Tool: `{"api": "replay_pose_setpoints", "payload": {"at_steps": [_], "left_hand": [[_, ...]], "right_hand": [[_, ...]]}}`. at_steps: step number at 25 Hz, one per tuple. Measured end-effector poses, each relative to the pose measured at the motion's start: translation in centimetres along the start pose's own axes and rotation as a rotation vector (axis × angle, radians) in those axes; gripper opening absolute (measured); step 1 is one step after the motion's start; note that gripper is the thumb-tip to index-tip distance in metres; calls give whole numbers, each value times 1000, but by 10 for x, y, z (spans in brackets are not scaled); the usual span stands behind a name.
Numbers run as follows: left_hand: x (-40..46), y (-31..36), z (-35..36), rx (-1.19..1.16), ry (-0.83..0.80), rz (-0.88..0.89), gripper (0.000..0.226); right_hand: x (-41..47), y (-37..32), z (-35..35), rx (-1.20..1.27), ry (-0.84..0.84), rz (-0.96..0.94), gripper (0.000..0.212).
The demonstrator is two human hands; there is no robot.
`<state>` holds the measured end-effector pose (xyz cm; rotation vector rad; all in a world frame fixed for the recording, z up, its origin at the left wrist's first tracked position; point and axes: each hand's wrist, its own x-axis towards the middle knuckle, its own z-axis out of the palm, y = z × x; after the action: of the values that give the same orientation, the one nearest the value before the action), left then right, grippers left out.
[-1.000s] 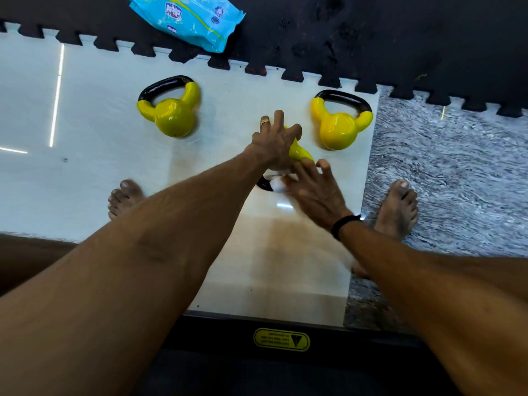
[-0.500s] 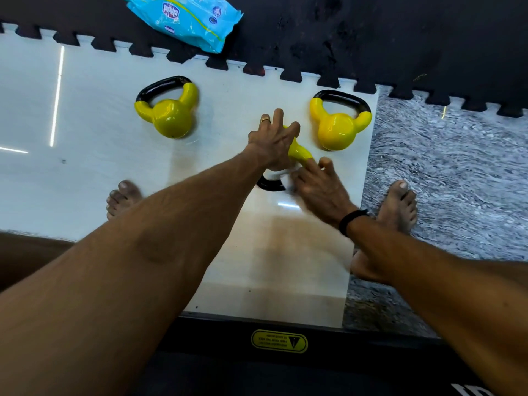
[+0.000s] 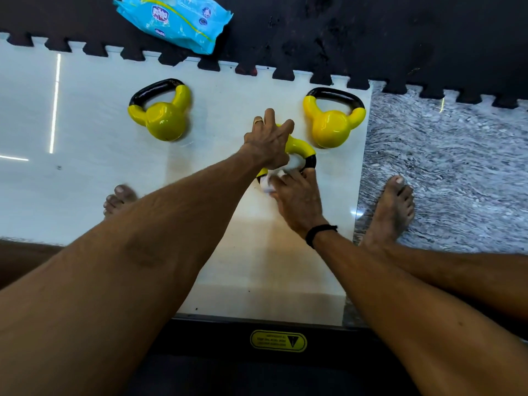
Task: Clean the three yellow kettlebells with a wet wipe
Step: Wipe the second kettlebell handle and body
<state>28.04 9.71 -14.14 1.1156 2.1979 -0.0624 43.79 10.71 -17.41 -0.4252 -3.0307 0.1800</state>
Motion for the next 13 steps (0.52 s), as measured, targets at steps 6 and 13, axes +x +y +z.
{"api": "replay_pose_setpoints", "payload": {"at_steps": [6,13], "left_hand": [[-3,1,-4,9,-22,18,62],[-1,1,0,-5,9,8,63]], "right_hand": [[11,86,-18,-65,59,-171,25],[-17,12,-2,510,100,584,48]]}}
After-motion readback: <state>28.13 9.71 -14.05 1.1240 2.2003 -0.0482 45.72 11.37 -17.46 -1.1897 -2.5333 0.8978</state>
